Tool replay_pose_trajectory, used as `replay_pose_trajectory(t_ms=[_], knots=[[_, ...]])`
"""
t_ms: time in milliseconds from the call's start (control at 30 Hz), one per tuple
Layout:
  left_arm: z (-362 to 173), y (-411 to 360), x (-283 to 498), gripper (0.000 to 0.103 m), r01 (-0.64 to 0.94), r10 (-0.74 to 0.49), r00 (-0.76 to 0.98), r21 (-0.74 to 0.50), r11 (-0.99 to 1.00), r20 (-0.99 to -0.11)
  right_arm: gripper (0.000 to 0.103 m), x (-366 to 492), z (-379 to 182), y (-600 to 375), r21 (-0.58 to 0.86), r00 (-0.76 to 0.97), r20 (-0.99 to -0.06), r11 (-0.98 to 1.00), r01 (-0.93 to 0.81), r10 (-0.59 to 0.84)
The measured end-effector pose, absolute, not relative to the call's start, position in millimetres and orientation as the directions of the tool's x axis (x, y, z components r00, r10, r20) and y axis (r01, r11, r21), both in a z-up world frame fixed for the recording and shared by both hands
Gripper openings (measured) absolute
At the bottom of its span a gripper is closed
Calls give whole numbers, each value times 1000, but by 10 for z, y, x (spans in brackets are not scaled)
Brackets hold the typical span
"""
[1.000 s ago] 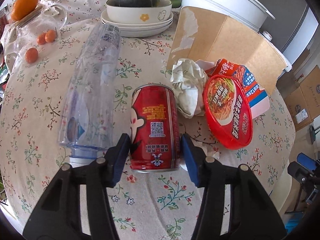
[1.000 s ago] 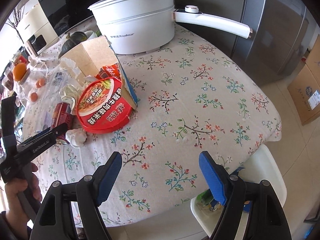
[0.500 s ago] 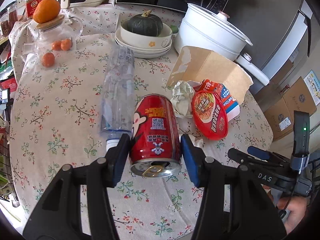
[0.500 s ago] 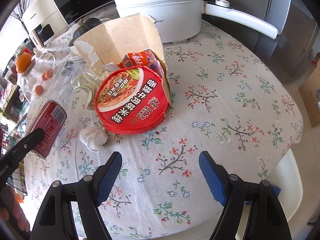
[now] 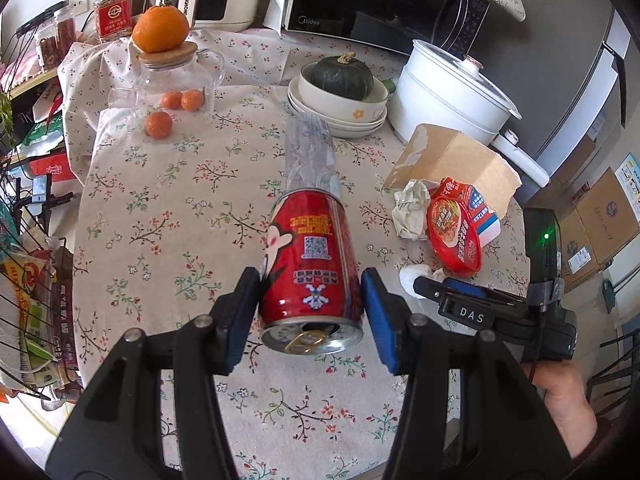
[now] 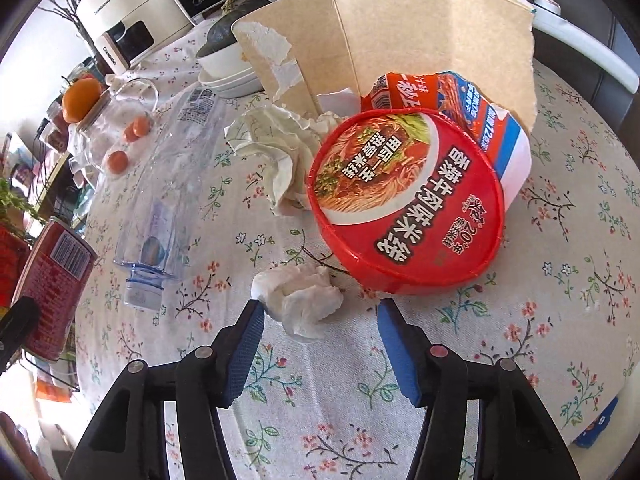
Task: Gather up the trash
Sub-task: 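Grasp the red can with the left gripper while the right gripper grasps the white tissue, then carry the red can and white tissue over the white bin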
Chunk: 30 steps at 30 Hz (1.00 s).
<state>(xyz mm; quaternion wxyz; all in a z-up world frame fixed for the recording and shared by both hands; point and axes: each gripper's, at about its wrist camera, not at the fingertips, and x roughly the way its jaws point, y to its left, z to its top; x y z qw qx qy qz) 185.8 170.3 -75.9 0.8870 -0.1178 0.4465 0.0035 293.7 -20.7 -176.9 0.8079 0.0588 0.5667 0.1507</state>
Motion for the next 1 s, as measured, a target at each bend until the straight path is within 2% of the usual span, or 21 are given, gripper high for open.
replay_pose_trajectory(t_ms=[33,100,200,600,1000], knots=[[-759,1707,1852,54,-111,-100,601,-207,972,-793,46,2944,-1786,-190,276,312,-893,943,-185,323],[-756,1705,1844,54,-109,-102,601,-207,972,-793,27,2960,-1782,-165,305,313,-880,930,-207,358],[-739,1695,1829,54,-105,-104,605,-208,972,-790,23,2956,-1734,-106,296,323,-876,928,-226,358],[-676,1465,1759,54,-49,-118,613,-186,981,-781,22,2764,-1432,-364,269,335,-881,936,-226,334],[-673,1047,1751,54,32,-149,603,-164,986,-784,22,2562,-1225,-1044,233,362,-891,960,-156,275]])
